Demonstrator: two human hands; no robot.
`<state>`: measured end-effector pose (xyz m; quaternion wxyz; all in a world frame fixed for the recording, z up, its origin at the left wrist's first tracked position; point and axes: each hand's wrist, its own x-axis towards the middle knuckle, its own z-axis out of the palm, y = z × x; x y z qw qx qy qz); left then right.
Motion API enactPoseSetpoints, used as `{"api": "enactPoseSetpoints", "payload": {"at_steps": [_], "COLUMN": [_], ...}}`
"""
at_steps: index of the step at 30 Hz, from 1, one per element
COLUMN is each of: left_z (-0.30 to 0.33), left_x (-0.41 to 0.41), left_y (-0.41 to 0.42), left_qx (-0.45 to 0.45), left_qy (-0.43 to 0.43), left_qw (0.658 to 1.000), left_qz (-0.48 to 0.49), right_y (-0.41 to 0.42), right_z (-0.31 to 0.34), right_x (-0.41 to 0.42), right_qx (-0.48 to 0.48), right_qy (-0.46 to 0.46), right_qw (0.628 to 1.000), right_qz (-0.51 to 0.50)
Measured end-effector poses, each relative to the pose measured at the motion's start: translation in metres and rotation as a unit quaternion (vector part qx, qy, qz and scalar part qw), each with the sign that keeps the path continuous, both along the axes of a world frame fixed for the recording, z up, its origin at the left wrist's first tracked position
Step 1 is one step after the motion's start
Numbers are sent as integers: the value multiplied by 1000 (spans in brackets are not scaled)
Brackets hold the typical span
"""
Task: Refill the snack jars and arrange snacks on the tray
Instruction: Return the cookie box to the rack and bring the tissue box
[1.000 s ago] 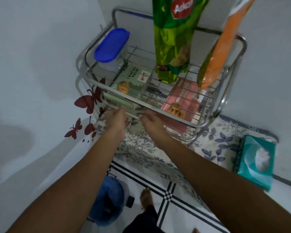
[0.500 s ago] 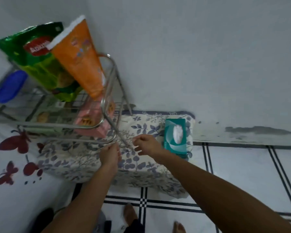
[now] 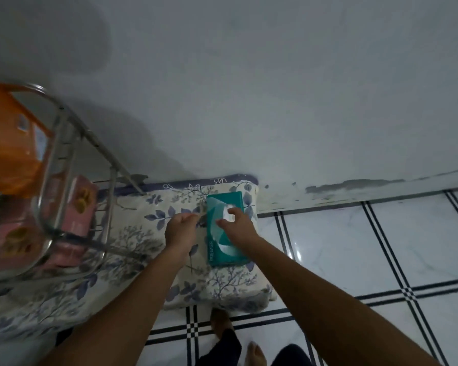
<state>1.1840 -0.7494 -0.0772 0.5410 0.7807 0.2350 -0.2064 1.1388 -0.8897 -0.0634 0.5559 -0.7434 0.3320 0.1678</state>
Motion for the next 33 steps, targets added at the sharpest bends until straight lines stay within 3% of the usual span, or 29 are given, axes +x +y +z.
{"api": "enactPoseSetpoints", "payload": {"at_steps": [4,12,17,23,33], "left_z": [-43,-119,-129,-96,45], "left_x": [23,25,9,13,-35], "left_y": [-17,-34,-40,-31,13], "left_qx": [34,90,77,-7,-159], "left_qy": [25,79,41,12,-89], "left_qw": [997,980,990,999,983], "left_qz": [-64,-156,-115,-51,19], "right_y": [-10,-18,-18,-6,1], "right_z": [-43,-103,-107,-76,48], "right_x": [20,28,25,28,-2], "right_qx": [-95,-69,-79,27,96], "right_qy": [40,110,82,-13,-140], "right_qw": [993,990,992,996,985], "right_qz": [-53,-52,-55,-82,29]}}
